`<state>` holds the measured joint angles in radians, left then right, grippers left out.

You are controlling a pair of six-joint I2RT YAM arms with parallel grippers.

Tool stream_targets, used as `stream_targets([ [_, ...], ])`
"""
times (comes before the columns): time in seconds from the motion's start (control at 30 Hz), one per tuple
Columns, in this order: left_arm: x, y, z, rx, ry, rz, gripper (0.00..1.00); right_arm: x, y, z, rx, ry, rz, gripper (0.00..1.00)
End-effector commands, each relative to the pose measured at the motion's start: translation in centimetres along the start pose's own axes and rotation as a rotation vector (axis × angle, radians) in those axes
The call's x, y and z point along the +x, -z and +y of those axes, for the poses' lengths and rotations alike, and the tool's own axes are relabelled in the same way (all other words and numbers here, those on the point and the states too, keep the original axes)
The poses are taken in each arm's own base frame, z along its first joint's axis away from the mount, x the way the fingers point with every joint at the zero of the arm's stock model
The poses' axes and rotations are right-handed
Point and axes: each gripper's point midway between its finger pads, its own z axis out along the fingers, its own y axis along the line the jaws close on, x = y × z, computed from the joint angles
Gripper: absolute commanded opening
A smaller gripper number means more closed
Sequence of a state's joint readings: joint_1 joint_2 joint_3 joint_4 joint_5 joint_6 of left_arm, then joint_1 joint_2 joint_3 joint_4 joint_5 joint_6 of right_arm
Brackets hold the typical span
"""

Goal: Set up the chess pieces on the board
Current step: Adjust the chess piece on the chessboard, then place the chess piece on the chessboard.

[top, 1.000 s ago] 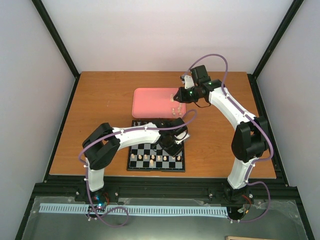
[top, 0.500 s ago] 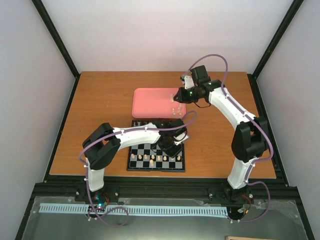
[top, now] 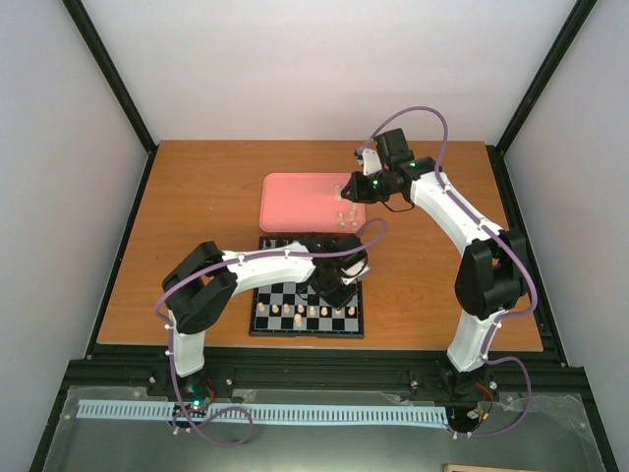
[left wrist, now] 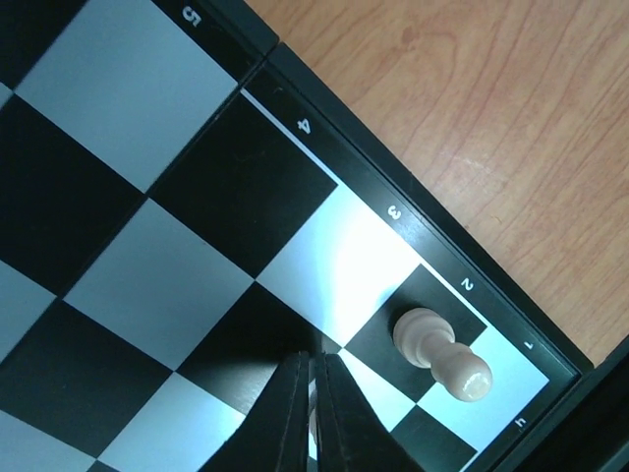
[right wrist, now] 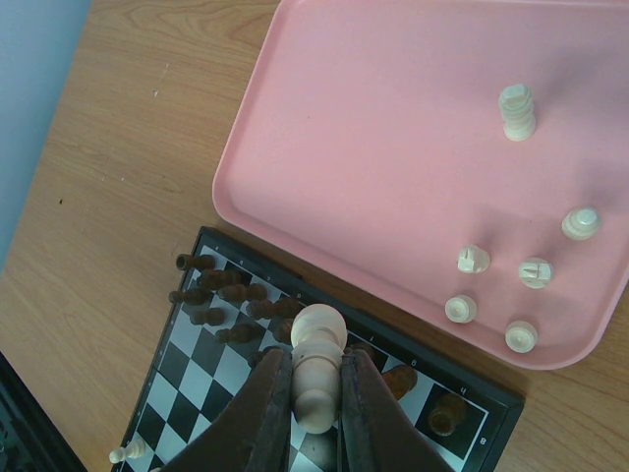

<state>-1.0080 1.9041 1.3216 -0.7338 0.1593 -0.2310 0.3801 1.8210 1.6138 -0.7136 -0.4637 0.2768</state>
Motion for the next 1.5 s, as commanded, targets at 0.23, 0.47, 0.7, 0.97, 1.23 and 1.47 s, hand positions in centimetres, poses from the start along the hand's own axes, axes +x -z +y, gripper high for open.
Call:
stream_targets([
  [0.23,-3.3,1.0,0.7,-0.078,-0.011,-0.092,0.13,-1.0,0.6,-0.2,0.005,0.014,-0.026,0.11],
  [0.47,-4.5,3.1,1.2,-0.128,-0.021,-0.144,0.17,-2.2,1.8,-0.6,0.055,0.026,-0.063,0.1],
  [0.7,-4.5,6.1,3.2,-0.182,0.028,-0.185,0.17,-4.5,3.9,-0.7,0.042,0.013,-0.119,0.1],
  [0.97,-4.6,13.7,9.6,-0.193,0.232,-0.333,0.2,-6.3,7.5,0.6,-0.08,-0.016,-0.179,0.11],
  [1.23,-3.9,19.0,19.1,-0.21,0.457,-0.441,0.23,-4.3,10.3,6.5,-0.405,0.023,-0.105,0.11],
  [1.47,-3.8,19.9,23.3,-0.19,0.549,-0.481,0.23,0.4,12.3,9.4,-0.627,0.032,-0.038,0.11],
])
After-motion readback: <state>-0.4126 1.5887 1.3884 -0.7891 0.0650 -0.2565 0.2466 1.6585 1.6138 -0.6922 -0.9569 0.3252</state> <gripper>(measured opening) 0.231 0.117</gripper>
